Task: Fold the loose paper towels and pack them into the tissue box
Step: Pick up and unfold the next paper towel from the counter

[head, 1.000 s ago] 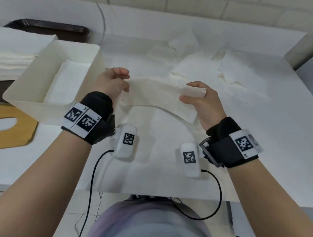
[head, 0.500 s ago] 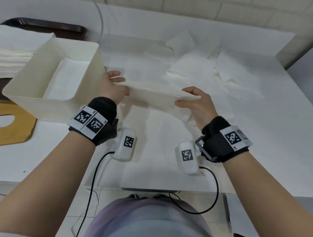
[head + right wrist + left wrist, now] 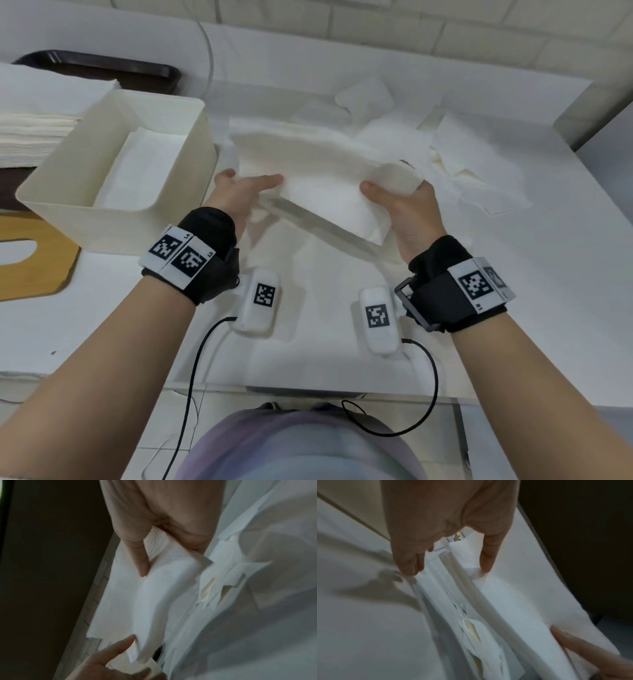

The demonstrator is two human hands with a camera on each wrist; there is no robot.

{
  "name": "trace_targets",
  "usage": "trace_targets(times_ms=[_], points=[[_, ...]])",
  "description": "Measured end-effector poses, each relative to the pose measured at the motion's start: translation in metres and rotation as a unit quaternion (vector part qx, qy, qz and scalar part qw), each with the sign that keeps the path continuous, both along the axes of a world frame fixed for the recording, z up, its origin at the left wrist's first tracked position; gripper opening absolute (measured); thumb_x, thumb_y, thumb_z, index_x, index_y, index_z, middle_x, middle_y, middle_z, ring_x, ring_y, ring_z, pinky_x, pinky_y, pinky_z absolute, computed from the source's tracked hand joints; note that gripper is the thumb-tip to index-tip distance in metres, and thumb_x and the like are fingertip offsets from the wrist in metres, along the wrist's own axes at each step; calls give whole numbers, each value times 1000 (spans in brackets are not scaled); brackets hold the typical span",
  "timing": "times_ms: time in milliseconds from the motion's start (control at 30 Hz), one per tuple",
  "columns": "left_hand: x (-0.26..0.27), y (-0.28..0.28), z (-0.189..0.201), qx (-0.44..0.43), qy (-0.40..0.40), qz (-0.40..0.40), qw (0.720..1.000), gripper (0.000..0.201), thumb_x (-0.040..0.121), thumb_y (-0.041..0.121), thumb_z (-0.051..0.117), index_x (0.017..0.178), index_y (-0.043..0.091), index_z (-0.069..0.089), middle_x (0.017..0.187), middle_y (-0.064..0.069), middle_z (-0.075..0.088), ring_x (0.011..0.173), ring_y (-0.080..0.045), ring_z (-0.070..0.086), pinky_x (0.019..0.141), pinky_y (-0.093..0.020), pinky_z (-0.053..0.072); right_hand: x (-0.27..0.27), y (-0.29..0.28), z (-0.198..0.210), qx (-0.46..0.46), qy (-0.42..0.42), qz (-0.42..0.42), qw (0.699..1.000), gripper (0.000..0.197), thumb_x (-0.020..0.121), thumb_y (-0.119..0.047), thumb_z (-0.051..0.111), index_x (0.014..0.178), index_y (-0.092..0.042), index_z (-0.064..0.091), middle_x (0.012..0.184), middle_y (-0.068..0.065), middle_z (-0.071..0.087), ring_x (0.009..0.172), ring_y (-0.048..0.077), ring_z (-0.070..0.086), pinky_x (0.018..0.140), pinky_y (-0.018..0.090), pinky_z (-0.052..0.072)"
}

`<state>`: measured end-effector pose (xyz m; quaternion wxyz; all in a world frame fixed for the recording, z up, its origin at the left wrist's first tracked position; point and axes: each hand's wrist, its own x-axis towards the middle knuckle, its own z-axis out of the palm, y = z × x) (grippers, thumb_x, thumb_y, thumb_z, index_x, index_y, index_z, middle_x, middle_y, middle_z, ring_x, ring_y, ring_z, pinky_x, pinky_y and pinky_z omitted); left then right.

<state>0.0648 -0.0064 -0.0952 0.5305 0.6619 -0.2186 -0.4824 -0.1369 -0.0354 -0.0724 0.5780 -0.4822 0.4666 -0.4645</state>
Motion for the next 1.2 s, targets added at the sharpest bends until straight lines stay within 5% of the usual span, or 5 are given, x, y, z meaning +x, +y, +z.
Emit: trace_targets(times_ms=[233,567,767,1067,1200], points=[[-12,3,11,-33,304,-42,951,40,86,23,63,118,4,49,112,-15,62,86,-24,69,72,-34,59,12,2,13,12,-36,6,999,38,82,4,62,118,-5,54,100,4,64,90,17,64,86,30,53],[-12,-11,24,-92,195,51,975,26,95,-4,39,116,1,52,104,-11,62,84,-22,63,72,-35,58,7,2,3,61,19,101,993,24,82,5,60,91,-17,61,90,-1,66,84,16,64,77,30,52],[-3,-16,46,-186,39,47,981,36,92,-4,38,119,15,52,111,-3,64,97,-20,61,77,-31,54,10,-8,16,-104,170,159,967,19,82,1,62,93,-15,60,95,-1,63,91,14,61,78,23,50],[-10,-23,41,-166,291,54,941,33,96,3,33,125,-3,48,118,-18,63,105,-31,63,81,-44,54,34,16,41,-257,102,100,956,42,78,-4,68,107,-25,45,92,-10,60,85,8,62,72,13,48],[-13,-22,49,-178,340,39,923,27,96,7,27,95,-1,53,89,-18,66,85,-32,67,78,-43,53,32,31,25,-302,80,74,947,35,80,0,65,85,-27,44,90,-14,59,82,4,62,79,20,52]])
